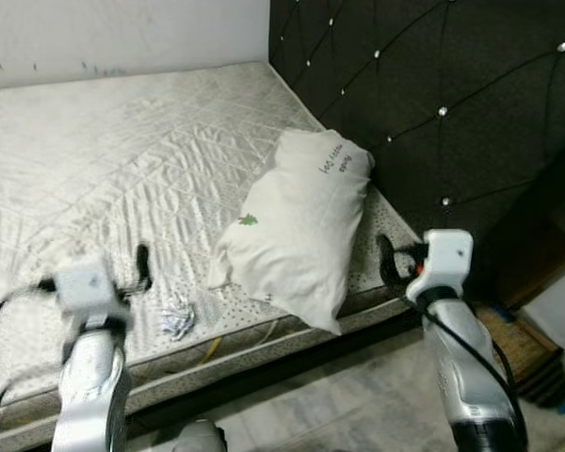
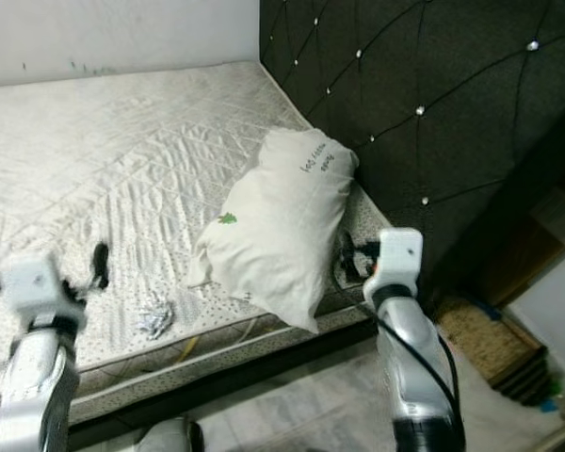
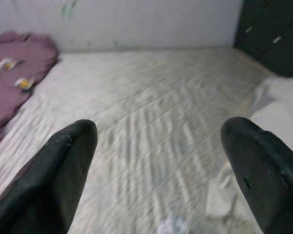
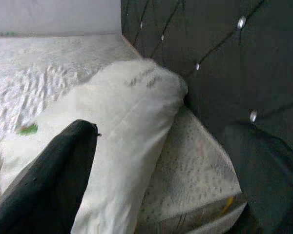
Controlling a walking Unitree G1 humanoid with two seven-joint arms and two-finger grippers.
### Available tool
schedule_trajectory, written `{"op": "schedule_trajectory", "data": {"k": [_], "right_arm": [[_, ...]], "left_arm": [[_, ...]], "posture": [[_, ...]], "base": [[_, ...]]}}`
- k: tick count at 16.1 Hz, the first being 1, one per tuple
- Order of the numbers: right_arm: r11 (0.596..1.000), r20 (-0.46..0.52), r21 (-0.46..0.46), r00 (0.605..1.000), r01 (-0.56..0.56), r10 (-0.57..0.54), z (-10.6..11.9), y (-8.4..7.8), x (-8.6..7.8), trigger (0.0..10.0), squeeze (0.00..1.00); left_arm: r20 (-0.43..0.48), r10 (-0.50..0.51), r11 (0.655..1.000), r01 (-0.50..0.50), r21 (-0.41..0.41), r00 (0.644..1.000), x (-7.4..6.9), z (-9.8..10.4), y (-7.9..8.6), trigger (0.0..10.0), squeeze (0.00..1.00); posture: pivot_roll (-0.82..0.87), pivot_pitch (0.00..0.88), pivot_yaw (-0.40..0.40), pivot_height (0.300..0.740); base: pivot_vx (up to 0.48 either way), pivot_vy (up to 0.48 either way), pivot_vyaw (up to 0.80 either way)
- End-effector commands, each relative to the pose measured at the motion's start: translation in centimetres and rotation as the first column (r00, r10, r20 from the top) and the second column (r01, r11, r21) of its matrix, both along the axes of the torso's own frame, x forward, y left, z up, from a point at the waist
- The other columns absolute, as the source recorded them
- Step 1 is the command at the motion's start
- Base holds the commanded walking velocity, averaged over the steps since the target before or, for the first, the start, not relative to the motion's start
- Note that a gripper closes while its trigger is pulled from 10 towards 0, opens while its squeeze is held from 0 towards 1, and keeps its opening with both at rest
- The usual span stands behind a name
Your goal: Clean up the room
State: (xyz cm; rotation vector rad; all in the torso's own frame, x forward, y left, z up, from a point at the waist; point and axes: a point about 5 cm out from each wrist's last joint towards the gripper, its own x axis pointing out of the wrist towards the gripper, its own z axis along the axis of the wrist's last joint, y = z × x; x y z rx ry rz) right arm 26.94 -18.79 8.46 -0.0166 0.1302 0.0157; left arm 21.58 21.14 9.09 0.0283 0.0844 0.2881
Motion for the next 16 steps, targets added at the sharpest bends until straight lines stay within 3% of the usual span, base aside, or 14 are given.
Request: {"op": "schedule_trajectory", "data": {"k": [1, 4, 6, 9, 12, 16], "right_arm": [[1.000, 0.010, 0.011, 1.000, -0.018, 0.018, 0.6, 0.6, 0.4, 10.0, 0.00], [0.996, 0.041, 0.019, 0.995, -0.087, 0.086, 1.0, 2.0, 1.2, 10.0, 0.00], [0.992, 0.057, 0.034, 0.991, -0.122, 0.120, 1.3, 3.3, 1.7, 10.0, 0.00], [0.990, 0.048, 0.046, 0.990, -0.136, 0.134, 1.2, 3.9, 1.6, 10.0, 0.00], [0.992, 0.046, 0.037, 0.992, -0.121, 0.119, 1.3, 3.2, 1.7, 10.0, 0.00], [0.994, 0.053, 0.035, 0.994, -0.102, 0.100, 1.6, 2.7, 2.1, 10.0, 0.00]], "left_arm": [[0.012, -0.001, 1.000, 0.001, 0.006, 1.000, 0.2, 0.2, -0.4, 10.0, 0.00], [0.030, -0.019, 1.000, 0.019, -0.005, 0.999, 0.4, 0.8, -0.7, 10.0, 0.00], [0.040, -0.026, 1.000, 0.027, -0.008, 0.999, 0.5, 1.3, -0.8, 10.0, 0.00], [0.024, -0.059, 0.998, 0.059, -0.035, 0.998, -0.2, 1.0, -1.0, 10.0, 0.00], [0.005, -0.058, 0.997, 0.058, -0.046, 0.998, -0.5, 0.6, -1.3, 10.0, 0.00], [0.031, -0.069, 0.996, 0.071, -0.061, 0.997, 0.8, 1.3, -1.6, 10.0, 0.00]], "posture": [[-0.03, 0.000, -0.012, 0.740], [0.00, 0.000, -0.020, 0.740], [0.02, 0.000, -0.030, 0.740], [0.02, 0.000, -0.025, 0.740], [0.00, 0.000, -0.027, 0.740], [0.00, 0.000, -0.045, 0.740]], "base": [[0.000, 0.000, 0.00], [0.000, 0.000, 0.00], [0.000, 0.000, 0.78], [0.000, 0.000, 0.78], [0.000, 0.000, 0.76], [0.000, 0.070, 0.45]]}}
